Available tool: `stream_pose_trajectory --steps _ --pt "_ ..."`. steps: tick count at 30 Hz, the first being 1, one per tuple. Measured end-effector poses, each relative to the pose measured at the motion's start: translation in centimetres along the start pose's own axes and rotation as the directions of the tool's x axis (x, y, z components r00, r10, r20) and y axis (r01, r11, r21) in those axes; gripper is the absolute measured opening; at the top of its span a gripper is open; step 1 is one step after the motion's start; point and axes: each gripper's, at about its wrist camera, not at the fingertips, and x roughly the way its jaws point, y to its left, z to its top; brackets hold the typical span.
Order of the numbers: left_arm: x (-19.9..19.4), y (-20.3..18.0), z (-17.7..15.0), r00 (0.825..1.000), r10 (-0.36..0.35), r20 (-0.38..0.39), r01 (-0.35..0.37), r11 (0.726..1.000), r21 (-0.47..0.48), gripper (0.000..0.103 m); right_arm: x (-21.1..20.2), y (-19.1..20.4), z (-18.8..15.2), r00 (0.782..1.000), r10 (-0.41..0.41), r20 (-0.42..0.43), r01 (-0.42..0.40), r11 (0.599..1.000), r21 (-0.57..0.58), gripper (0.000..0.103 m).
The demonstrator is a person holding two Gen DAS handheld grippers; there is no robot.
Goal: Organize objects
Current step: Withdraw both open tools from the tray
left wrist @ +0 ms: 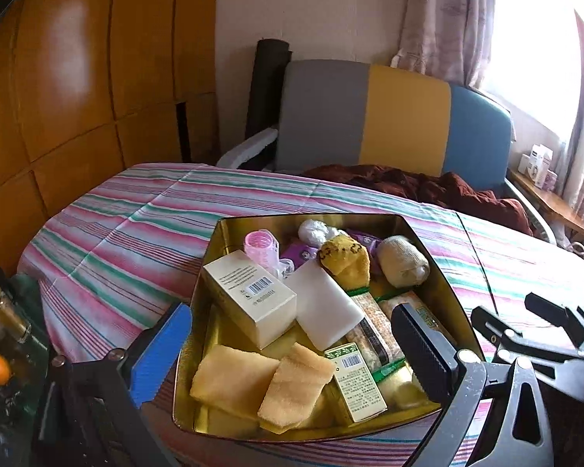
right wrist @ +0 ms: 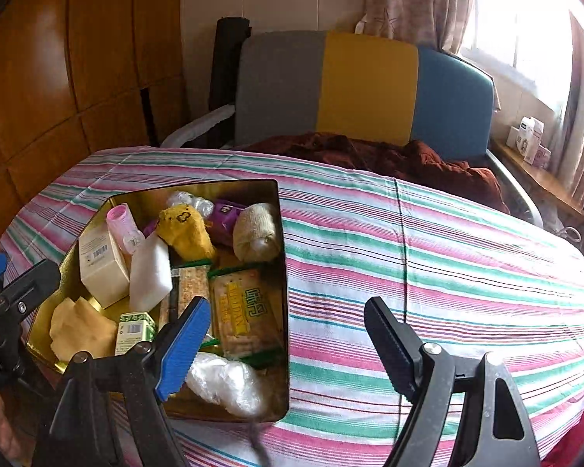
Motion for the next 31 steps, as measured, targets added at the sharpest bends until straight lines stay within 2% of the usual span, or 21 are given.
stream_pose_trajectory --steps 31 --pt "-1.0 -0.1 -0.3 0.999 0.035 0.023 -0.036 0.999 0.019 0.103 0.1 1.5 0.0 1.0 0.026 0.002 -0.026 0.999 -0.032 0.083"
